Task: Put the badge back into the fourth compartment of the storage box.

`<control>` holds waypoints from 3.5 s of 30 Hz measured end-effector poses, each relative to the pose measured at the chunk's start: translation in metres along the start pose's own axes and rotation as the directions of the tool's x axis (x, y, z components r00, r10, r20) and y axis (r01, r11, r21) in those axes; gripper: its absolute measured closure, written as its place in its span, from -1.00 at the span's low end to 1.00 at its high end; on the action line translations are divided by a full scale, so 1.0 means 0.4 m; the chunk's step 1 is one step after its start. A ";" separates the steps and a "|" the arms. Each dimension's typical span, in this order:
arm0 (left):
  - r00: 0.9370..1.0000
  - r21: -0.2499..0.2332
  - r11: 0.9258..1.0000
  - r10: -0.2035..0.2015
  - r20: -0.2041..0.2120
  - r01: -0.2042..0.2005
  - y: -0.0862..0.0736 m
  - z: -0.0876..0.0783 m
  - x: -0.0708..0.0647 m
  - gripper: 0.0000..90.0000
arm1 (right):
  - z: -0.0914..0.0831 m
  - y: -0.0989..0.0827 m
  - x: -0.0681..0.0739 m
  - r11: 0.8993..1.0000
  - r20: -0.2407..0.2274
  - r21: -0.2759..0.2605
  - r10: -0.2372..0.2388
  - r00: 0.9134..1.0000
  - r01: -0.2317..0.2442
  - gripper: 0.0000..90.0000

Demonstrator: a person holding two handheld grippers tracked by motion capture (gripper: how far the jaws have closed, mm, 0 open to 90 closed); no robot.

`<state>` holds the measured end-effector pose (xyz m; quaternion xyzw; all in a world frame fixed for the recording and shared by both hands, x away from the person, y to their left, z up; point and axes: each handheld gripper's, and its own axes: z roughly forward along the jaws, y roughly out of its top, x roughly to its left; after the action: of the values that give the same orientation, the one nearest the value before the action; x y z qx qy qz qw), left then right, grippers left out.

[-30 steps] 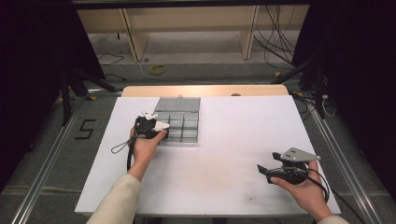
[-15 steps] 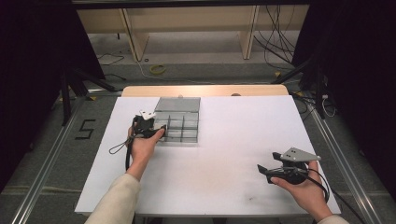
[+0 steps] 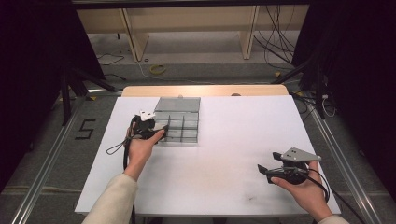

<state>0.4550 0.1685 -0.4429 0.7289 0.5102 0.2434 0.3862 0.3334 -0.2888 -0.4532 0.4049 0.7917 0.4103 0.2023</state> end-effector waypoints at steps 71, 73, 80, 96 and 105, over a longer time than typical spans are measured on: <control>0.966 -0.102 0.982 0.175 0.190 -0.158 -0.061 -0.137 -0.112 -0.41 | -0.003 0.003 -0.005 1.000 -0.016 -0.019 0.005 1.000 -0.005 -0.48; 0.965 -0.103 0.981 0.180 0.191 -0.162 -0.067 -0.141 -0.113 -0.41 | -0.004 0.003 -0.004 1.000 -0.017 -0.019 0.005 1.000 -0.006 -0.48; 0.959 -0.094 0.976 0.210 0.190 -0.195 -0.099 -0.156 -0.115 -0.41 | -0.004 0.003 -0.004 1.000 -0.020 -0.020 0.002 1.000 -0.003 -0.48; 0.949 -0.055 0.970 0.244 0.199 -0.238 -0.170 -0.186 -0.112 -0.41 | -0.005 0.002 -0.004 1.000 -0.028 -0.016 -0.002 1.000 0.002 -0.48; 0.952 -0.039 0.973 0.232 0.197 -0.229 -0.193 -0.202 -0.096 -0.41 | -0.004 0.000 -0.006 1.000 -0.033 -0.011 -0.005 0.999 0.005 -0.48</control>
<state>0.3378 0.1723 -0.4567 0.8012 0.3781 0.2163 0.4103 0.3335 -0.2916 -0.4523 0.3950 0.7938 0.4207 0.1923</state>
